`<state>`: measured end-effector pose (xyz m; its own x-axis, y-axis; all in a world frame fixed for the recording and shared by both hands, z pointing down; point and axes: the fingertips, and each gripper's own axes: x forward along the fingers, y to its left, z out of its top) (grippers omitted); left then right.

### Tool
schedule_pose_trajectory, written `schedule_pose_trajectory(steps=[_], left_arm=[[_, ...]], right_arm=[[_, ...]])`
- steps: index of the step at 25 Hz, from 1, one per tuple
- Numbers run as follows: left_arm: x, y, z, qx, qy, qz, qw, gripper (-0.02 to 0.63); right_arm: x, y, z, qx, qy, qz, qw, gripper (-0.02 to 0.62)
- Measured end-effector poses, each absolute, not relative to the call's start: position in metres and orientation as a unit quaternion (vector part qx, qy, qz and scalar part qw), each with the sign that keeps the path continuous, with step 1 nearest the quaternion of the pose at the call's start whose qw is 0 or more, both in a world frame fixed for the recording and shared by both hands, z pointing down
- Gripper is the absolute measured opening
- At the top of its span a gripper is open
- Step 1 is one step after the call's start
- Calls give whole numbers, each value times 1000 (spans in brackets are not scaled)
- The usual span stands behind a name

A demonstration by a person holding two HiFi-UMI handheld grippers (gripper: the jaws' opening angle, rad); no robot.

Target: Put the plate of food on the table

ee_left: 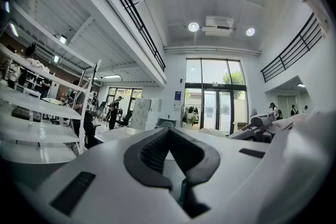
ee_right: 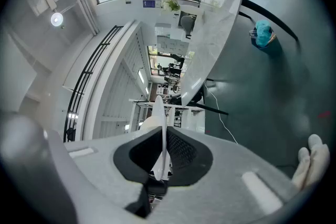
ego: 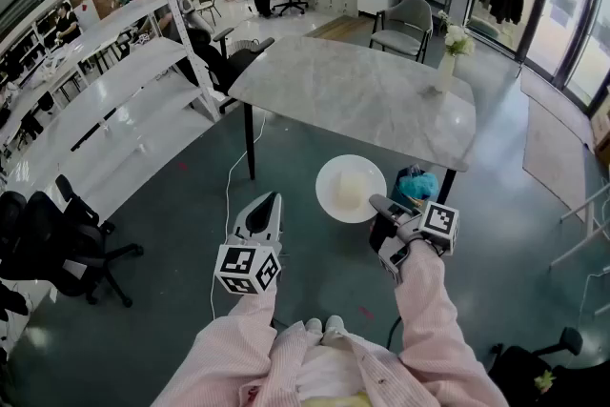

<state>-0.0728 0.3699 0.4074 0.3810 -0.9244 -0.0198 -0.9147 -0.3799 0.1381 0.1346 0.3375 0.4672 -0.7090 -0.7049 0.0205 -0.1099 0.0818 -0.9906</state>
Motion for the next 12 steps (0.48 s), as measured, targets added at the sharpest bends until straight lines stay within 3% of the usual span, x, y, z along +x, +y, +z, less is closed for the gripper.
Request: schedule_pose_trajectory(steps=[12], left_arm=[[-67, 364, 417, 826, -558, -43, 62, -2]], right_arm=[[139, 331, 475, -295, 684, -623, 240, 23]])
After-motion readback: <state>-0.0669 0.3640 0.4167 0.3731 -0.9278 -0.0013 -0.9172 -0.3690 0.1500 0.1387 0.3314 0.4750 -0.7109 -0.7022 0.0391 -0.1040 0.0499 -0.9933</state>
